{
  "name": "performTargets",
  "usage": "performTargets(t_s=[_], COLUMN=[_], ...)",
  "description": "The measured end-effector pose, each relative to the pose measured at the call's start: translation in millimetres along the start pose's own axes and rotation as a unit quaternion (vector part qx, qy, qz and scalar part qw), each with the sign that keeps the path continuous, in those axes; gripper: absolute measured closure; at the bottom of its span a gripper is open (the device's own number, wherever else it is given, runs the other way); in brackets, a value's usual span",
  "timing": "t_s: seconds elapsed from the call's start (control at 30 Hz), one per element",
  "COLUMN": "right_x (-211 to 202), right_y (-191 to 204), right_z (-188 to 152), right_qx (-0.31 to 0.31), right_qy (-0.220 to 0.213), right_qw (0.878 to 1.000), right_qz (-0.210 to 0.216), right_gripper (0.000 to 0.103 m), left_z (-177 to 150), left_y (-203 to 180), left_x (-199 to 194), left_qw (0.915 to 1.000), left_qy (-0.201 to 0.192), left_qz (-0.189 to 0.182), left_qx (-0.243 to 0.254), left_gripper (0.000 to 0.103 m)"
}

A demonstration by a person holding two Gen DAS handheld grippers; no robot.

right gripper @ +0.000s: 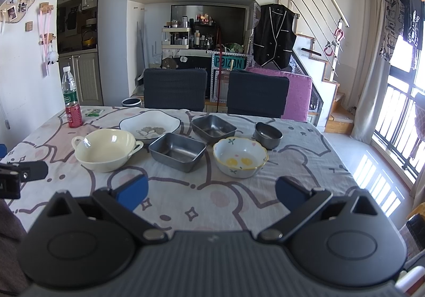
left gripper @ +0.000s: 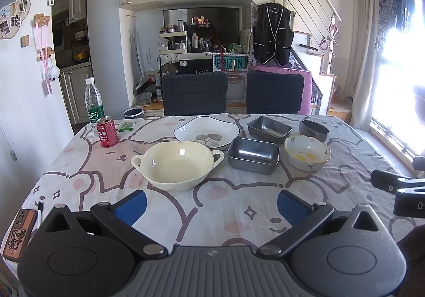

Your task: Organize plates and bowls

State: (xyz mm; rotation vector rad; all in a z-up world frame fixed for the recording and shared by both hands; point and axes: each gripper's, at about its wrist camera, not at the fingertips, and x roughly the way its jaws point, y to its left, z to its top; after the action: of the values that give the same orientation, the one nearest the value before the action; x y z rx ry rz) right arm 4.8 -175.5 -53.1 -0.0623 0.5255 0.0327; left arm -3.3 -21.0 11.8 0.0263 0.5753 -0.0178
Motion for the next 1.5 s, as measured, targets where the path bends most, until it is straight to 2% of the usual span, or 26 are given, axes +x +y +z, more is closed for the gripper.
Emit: performTargets(t_s=[0.2, 0.6, 0.93, 1.03, 1.23, 1.5], right_x=[7.1, 43.2, 96.9, 113.6, 151.2, 214.0], right_y=[0.7, 5.1, 14.0, 14.5, 7.1, -0.4], right_z=[0.1, 13.0, 39.5, 50.9, 77.1, 120.7], right_qx=[0.0, 0.009, -0.007, -0.01, 0.008, 0.047], right_qy=[0.002, 0.005, -0.011, -0.018, -0.039, -0.062], right_qw=[1.0, 1.0, 1.0, 0.999, 0.997, 0.996], right_qz=[0.005, 0.018, 0.028, 0.04, 0.066, 0.047], right_gripper=[0.0, 0.0, 0.0, 0.0, 0.0, 0.0], left_z=[-2.2, 13.0, 33.7, 44.0, 70.0, 111.8], left_y=[7.2, 24.6, 33.4, 40.8, 58.0, 77.3], left_x=[4.4, 55.6, 116.4, 136.5, 177.9, 253.4], left_qw=[1.0, 0.9993, 0.9974, 0.9959, 0.9921, 0.9929], left_qy=[0.001, 0.028, 0.052, 0.057, 0.047, 0.034], left_qz=[-0.003, 0.014, 0.025, 0.022, 0.02, 0.035], left_qx=[0.0, -0.021, -0.042, -0.067, -0.115, -0.108], left_gripper=[0.0, 0.0, 0.0, 0.0, 0.0, 0.001])
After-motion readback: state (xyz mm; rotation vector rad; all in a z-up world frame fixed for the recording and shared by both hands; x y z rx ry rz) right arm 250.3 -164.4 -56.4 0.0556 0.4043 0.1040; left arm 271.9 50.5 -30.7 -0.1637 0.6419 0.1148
